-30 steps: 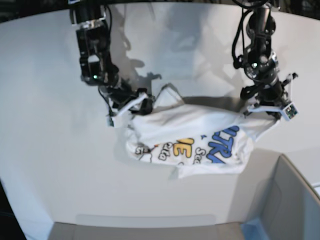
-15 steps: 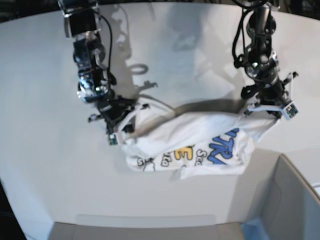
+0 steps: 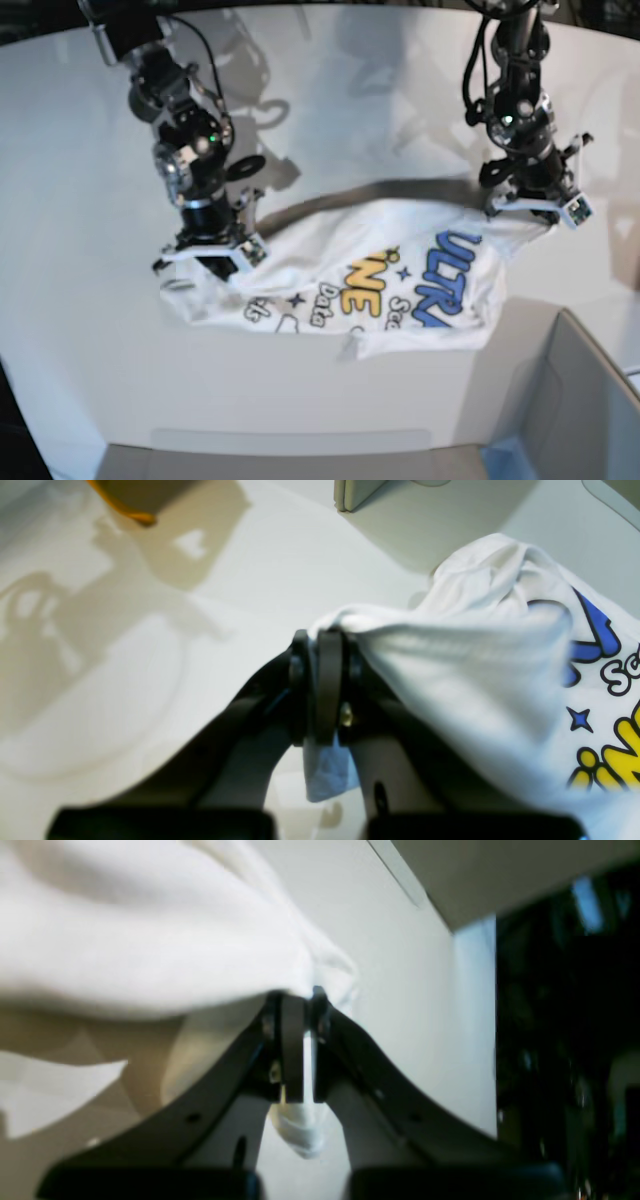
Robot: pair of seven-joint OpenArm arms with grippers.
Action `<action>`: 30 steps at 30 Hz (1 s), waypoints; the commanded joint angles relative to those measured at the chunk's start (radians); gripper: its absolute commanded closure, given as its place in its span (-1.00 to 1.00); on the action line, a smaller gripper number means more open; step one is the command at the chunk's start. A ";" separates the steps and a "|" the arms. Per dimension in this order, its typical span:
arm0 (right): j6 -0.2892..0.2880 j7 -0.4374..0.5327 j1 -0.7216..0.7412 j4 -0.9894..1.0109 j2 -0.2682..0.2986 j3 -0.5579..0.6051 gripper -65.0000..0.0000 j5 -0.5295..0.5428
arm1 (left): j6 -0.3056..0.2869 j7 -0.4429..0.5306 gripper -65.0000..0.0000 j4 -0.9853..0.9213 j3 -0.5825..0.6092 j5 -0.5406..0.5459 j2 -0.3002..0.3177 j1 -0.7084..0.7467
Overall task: Layout the t-shirt on the table in an organized manner, then fold the t-shirt properly
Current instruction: 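Regrasp the shirt corner with the right gripper while left holds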
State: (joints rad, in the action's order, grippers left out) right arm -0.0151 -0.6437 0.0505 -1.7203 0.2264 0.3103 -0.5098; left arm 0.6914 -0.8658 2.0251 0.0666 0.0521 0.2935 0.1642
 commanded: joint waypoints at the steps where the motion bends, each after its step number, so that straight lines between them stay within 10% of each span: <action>1: 0.014 0.011 0.002 -0.014 0.014 0.007 0.97 -0.043 | 0.007 0.023 1.00 0.018 0.000 -0.019 0.006 -0.010; 7: 0.008 0.011 -0.021 -0.025 0.015 0.066 0.10 -0.086 | 0.007 0.020 1.00 0.016 0.000 -0.019 0.005 -0.010; 15: 0.019 0.012 -0.100 -0.117 -0.011 0.059 -0.05 -0.049 | 0.007 0.020 1.00 0.016 0.002 -0.019 0.005 -0.005; 26: 0.051 -0.136 0.082 0.010 -0.031 -0.299 -0.05 0.728 | 0.007 0.018 1.00 0.016 -0.007 -0.024 0.013 0.022; 30: 0.051 -0.199 0.151 0.115 -0.032 -0.311 -0.05 0.807 | 0.007 0.018 1.00 0.016 -0.007 -0.024 0.013 0.024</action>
State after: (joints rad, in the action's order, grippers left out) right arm 0.0406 -0.8646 0.1745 -1.5856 0.1925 0.0006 0.2909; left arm 0.6914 -0.8719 2.0243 0.0643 0.0505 0.2970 0.1947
